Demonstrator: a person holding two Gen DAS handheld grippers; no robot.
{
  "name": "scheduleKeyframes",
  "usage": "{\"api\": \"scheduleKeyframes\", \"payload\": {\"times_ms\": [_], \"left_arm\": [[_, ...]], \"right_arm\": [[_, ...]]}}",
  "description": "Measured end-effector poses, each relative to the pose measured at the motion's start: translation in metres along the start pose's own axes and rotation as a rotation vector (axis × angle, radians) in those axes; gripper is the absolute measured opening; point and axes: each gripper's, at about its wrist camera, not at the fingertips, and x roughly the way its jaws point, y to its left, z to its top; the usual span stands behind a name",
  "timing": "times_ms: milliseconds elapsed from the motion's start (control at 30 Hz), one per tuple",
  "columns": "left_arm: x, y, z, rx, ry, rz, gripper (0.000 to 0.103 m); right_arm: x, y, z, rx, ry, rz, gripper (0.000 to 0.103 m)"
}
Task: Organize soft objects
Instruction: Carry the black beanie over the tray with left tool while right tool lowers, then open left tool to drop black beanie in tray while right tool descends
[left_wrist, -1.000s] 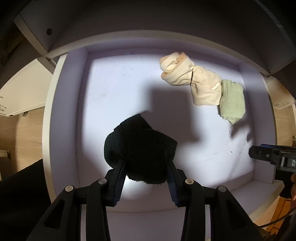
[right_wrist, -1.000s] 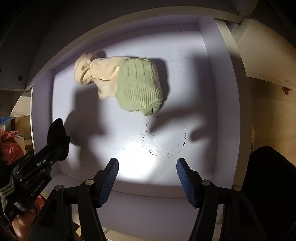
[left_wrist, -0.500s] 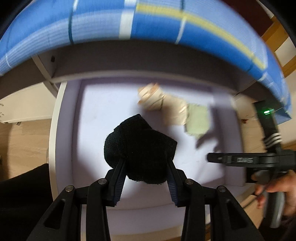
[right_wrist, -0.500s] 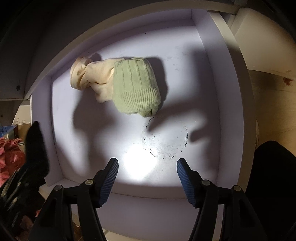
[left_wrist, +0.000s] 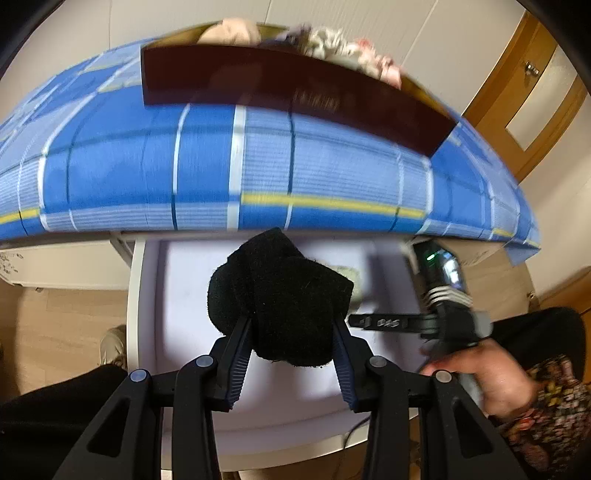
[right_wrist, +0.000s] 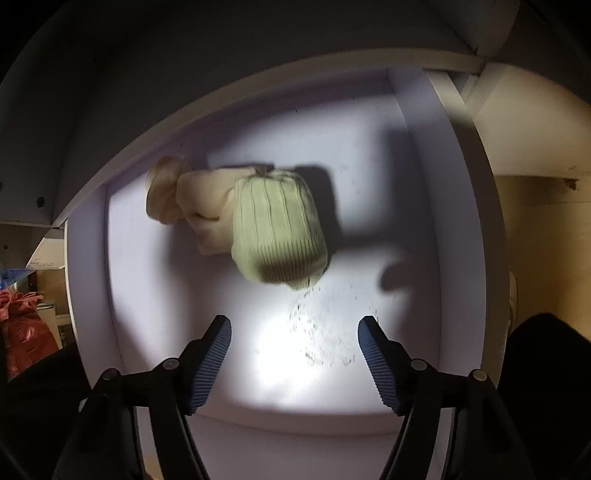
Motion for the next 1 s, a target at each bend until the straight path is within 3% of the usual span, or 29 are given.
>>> {"api": "scheduleKeyframes", "payload": {"times_ms": [167, 433, 600, 833, 1000], "left_arm": [[-0.022, -0.007, 0.017, 0.004, -0.057, -0.036, 0.041], [-0.062, -0.020, 0.053, 0.015, -0.142, -0.091, 0.041], [-0.078, -0.034, 0.092, 0.047, -0.196, -0.109, 0.041], [-0.064, -0.045, 0.145, 0.025, -0.178, -0.143, 0.041], [-0.039, -0.046, 0.169, 0.001, -0.111, -0.131, 0.041]], "right_arm": [[0.002, 0.008, 0.010, -0.017, -0.032, -0.003, 0.079], [0.017, 0.021, 0.029, -0.067, -0.049, -0.030, 0.079], [0.025, 0.017, 0.037, -0.031, -0.031, -0.034, 0.079], [0.029, 0.021, 0.040, -0.035, -0.020, -0.026, 0.079], [0.035, 0.017, 0.035, -0.021, -0.013, -0.020, 0.079]]}}
